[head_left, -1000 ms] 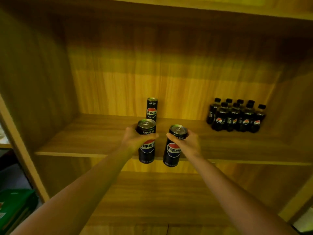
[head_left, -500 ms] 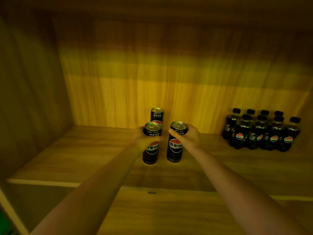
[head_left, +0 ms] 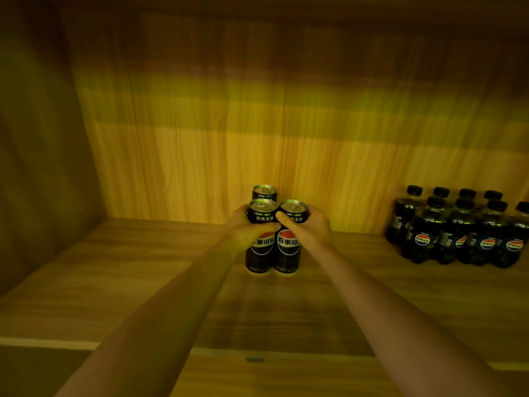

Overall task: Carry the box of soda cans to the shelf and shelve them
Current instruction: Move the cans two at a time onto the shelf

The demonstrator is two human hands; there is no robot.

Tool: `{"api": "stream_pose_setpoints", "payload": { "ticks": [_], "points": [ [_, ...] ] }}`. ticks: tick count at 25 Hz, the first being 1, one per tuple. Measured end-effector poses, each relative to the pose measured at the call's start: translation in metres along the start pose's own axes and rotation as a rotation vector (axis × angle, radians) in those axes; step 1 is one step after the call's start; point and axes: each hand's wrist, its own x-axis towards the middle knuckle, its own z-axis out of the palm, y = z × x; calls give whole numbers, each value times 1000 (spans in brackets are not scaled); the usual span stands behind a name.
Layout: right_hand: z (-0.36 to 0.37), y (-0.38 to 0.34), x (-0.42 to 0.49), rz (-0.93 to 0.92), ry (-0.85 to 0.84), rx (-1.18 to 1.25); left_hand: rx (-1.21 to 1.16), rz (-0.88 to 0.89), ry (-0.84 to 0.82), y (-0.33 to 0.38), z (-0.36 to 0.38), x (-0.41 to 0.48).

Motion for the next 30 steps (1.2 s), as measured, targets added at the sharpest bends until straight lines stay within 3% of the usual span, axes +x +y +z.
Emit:
{"api": "stream_pose_setpoints", "payload": {
  "ticks": [3,6,8,10,11,20,22,26,30],
  "points": [
    [-1,5,-3,50,-28,49,-46,42,39,-8,-1,-3],
    [-5,37,-21,162,-178,57,30,-41,-15,-40,-8,-14],
    [1,59,-34,162,-242,-86,466,-130,-49,-67,-10,-23],
    [9,74,-37,113,-201,-231,940,-88,-44,-84,-5,-24],
    [12,78,-36,87,-166,-282,1042,-63,-23,-87,-2,-24],
    [8,73,-43,115,-50,-515,1135,-110,35,-72,-1,-33],
    [-6,59,-58,34,-31,-591,1122,-77,44,-65,-11,-52],
    [-30,6,-96,-235,-200,-572,1115,116,46,-38,-33,-104],
    [-44,-39,-134,-277,-405,-716,1249,190,-30,-13,-53,-156]
  ]
}}
